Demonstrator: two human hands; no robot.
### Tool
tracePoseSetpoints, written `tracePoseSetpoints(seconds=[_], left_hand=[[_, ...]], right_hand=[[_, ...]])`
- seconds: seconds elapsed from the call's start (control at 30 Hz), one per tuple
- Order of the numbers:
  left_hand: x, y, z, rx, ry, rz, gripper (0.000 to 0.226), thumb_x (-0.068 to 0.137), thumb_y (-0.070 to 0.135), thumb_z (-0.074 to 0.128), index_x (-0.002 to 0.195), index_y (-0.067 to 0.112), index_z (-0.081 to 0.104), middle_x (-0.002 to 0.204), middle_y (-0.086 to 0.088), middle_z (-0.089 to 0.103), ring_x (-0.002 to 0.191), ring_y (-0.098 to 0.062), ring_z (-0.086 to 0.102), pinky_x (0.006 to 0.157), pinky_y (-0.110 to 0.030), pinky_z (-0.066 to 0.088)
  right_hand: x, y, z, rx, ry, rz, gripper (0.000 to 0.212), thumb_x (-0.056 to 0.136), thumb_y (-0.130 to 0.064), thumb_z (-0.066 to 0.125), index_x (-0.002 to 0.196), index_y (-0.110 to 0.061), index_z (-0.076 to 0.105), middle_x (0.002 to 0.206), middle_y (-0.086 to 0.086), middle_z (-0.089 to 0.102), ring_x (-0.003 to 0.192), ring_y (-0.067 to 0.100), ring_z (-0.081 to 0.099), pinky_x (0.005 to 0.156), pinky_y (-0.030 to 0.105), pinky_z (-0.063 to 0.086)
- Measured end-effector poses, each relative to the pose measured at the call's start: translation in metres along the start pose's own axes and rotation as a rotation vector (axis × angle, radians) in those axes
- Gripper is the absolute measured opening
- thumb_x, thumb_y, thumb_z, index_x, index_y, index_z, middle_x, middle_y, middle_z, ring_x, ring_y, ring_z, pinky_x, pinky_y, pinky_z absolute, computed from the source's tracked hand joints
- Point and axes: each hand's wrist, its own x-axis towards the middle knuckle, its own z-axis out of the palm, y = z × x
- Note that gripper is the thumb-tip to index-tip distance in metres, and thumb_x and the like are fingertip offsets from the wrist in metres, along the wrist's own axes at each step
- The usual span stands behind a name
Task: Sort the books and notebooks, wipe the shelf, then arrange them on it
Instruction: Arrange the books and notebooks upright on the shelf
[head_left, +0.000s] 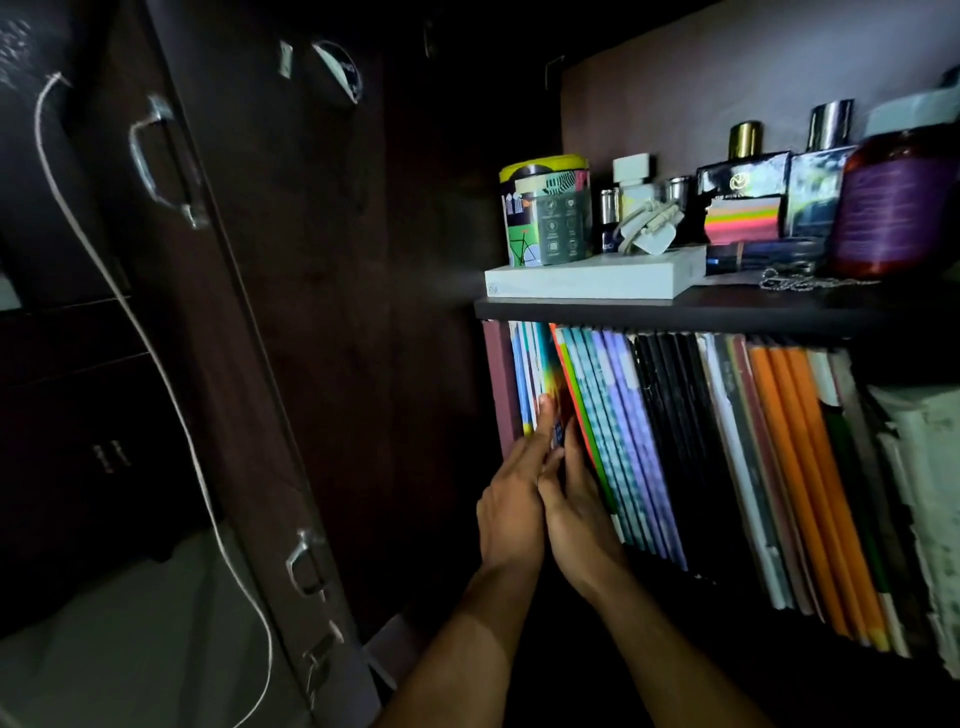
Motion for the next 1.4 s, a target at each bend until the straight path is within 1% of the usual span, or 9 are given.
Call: tracePoseSetpoints(seconds=[0.4,0.5,0.67,0.73,0.87,1.0,1.1,1.17,1.4], left_hand=[[-0.005,-0.015,0.011,-0.016,0.013,-0.058,0.047,0.107,0.024,0.046,0.150,0.040,0.041,0.140,0.011,0.049,0.120,-0.007,0.056,0.106,-0.028,0.045],[-0.002,-0.017,0.012,0.143,-0.036,-0.008,0.049,0.108,0.029,0.044,0.153,0.045,0.034,0.139,0.018,0.044,0.117,-0.002,0.053,0.100,-0.027,0.045],[0.002,-0.009,0.008,0.097,-0.006,-0.037,0.016,0.103,0.064,0.036,0.110,0.068,0.050,0.111,0.039,0.055,0.108,0.005,0.061,0.088,-0.009,0.043],[-0.001,-0.013,0.010,0.051,-0.026,-0.049,0.030,0.109,0.042,0.039,0.126,0.068,0.042,0.123,0.041,0.049,0.119,0.004,0.056,0.091,-0.003,0.039],[-0.001,-0.014,0.005,0.139,-0.036,0.012,0.068,0.105,0.025,0.047,0.150,0.063,0.013,0.147,0.021,0.037,0.128,-0.004,0.048,0.106,-0.027,0.043],[-0.007,-0.002,0.003,0.296,-0.070,0.010,0.078,0.102,0.029,0.052,0.152,0.059,0.001,0.142,0.007,0.037,0.110,-0.030,0.061,0.083,-0.050,0.055],[-0.017,0.000,0.004,0.307,-0.065,-0.032,0.063,0.100,0.036,0.055,0.153,0.044,0.022,0.136,0.002,0.055,0.102,-0.037,0.067,0.079,-0.048,0.056],[-0.036,0.006,0.014,0.171,-0.142,-0.035,0.064,0.097,0.042,0.060,0.153,0.037,0.027,0.131,0.002,0.064,0.108,-0.030,0.069,0.086,-0.041,0.056],[-0.056,0.023,0.029,0.093,-0.428,-0.085,0.124,0.072,0.085,0.061,0.144,0.054,-0.035,0.165,-0.005,0.029,0.142,-0.029,0.046,0.113,-0.043,0.043]], right_hand=[[-0.001,-0.005,-0.004,0.246,-0.080,0.014,0.088,0.072,-0.059,0.041,0.156,-0.053,0.015,0.159,-0.029,0.021,0.142,-0.010,0.027,0.124,0.039,0.024],[0.001,-0.007,-0.005,0.199,-0.096,0.040,0.088,0.075,-0.060,0.037,0.157,-0.051,0.010,0.165,-0.022,0.020,0.147,-0.003,0.025,0.124,0.042,0.025],[-0.013,-0.012,0.001,0.058,-0.085,-0.002,0.078,0.087,-0.057,0.028,0.161,-0.042,0.006,0.166,-0.023,0.013,0.148,-0.009,0.014,0.126,0.034,0.017],[-0.014,-0.009,0.001,0.050,-0.060,-0.015,0.083,0.085,-0.064,0.030,0.161,-0.039,0.010,0.166,-0.021,0.016,0.149,-0.008,0.015,0.126,0.035,0.017],[-0.020,-0.016,-0.006,0.020,-0.055,0.012,0.084,0.084,-0.070,0.041,0.160,-0.037,0.024,0.161,-0.022,0.028,0.146,-0.004,0.028,0.122,0.029,0.023],[-0.073,-0.019,-0.040,-0.173,0.137,0.065,0.025,0.093,-0.027,0.067,0.118,-0.026,0.070,0.117,-0.008,0.072,0.111,0.012,0.066,0.097,0.027,0.049],[-0.121,-0.012,-0.096,-0.174,0.431,0.101,0.023,0.088,-0.007,0.067,0.082,-0.029,0.063,0.087,0.002,0.072,0.085,0.024,0.070,0.083,0.039,0.055],[-0.152,-0.013,-0.141,-0.162,0.597,0.135,0.023,0.087,-0.005,0.067,0.091,-0.027,0.062,0.094,0.004,0.066,0.093,0.029,0.065,0.090,0.044,0.052],[-0.179,-0.025,-0.167,-0.147,0.602,0.277,0.062,0.090,-0.013,0.069,0.146,-0.012,0.044,0.144,0.012,0.043,0.137,0.031,0.041,0.114,0.040,0.034]])
